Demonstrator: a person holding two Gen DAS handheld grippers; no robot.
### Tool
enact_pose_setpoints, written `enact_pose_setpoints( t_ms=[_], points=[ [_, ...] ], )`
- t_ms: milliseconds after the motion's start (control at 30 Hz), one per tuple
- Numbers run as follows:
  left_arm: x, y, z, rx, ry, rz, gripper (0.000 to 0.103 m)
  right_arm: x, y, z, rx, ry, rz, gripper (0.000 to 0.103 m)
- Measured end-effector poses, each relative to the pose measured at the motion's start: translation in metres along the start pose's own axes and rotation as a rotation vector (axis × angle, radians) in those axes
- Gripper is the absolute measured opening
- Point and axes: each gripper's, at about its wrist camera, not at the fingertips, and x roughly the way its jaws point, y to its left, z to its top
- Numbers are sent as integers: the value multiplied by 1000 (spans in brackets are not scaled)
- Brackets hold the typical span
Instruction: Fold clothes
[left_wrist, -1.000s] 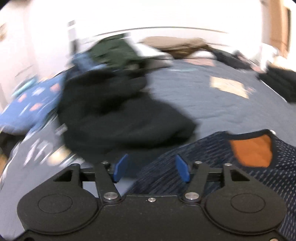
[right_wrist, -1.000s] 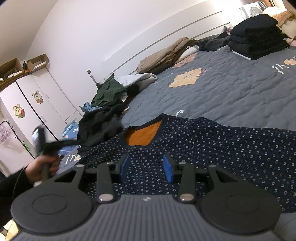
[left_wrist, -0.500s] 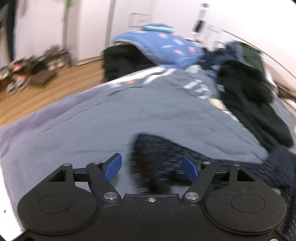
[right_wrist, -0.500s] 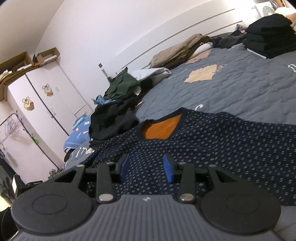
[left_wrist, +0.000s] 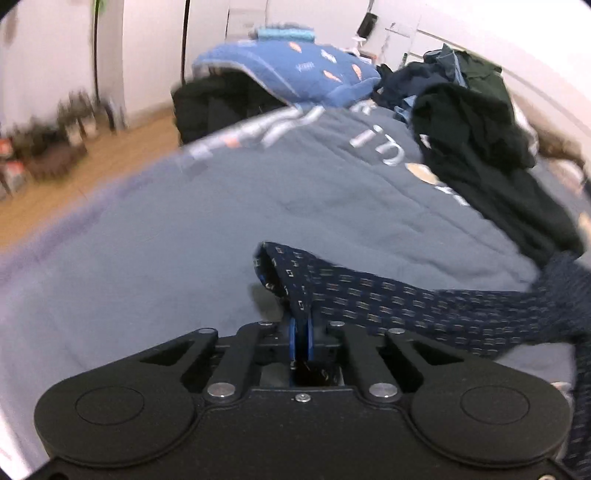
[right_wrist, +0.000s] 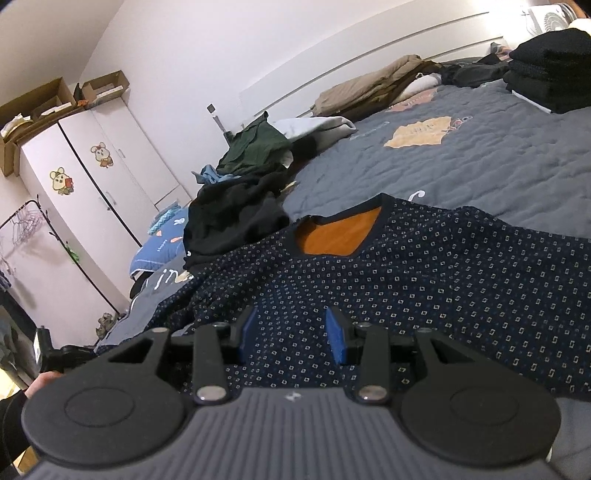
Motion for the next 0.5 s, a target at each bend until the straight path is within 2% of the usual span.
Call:
enact_pose_setpoints(
  t_ms=[233, 333, 400, 433, 467, 500],
  points=[
    [-35, 39, 52, 4, -134, 143, 5, -1, -2, 0, 12, -2, -2, 40],
    [-26, 38, 71, 20, -92, 193, 6, 0, 0, -1, 7, 1, 2, 40],
    [-15, 36, 78, 21, -51, 224, 11, 0, 1, -1, 3, 3, 5, 40],
    [-17, 34, 77, 28, -65, 232, 12, 0, 2, 0, 1, 3, 7, 40],
    [-18, 32, 75, 34, -80, 240, 19, 0, 3, 0, -1, 5, 8, 40],
    [-20, 31, 73, 41, -95, 249, 34, 1, 3, 0, -2, 6, 9, 40]
  ],
)
